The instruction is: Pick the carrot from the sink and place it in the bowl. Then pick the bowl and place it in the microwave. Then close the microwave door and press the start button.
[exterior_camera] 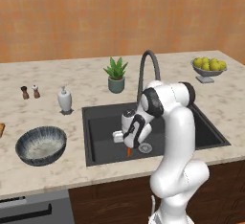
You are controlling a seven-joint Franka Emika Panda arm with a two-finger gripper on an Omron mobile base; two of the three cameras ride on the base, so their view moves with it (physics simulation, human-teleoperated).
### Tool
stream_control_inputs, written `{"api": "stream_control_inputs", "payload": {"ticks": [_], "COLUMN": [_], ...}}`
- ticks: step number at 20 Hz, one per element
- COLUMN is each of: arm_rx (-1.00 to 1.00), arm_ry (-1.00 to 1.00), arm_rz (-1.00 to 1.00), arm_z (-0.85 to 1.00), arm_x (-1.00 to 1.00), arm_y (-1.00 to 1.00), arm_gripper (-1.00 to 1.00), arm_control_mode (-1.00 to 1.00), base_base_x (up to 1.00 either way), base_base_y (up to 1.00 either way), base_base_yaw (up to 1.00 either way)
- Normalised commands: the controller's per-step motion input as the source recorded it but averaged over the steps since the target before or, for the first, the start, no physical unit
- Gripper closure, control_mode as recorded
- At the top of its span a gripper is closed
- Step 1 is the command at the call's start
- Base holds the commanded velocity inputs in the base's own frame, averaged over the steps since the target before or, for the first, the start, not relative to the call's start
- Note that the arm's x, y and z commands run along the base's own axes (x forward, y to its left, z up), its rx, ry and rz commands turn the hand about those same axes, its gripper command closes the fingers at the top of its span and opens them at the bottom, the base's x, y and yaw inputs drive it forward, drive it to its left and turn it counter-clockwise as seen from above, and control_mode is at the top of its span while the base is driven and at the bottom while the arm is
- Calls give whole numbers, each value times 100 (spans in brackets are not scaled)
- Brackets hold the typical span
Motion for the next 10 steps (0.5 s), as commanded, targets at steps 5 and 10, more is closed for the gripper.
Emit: {"api": "stream_control_inputs", "payload": {"ticks": [5,10], "arm_rx": [4,5], "arm_ry": [-2,0], "arm_rz": [0,0], "arm_z": [100,100], "arm_x": [-6,2], "arm_y": [3,10], "arm_gripper": [100,100], "arm_control_mode": [-100,-100], "base_base_x": [0,0], "base_base_y": [0,0], "base_base_yaw": [0,0]}}
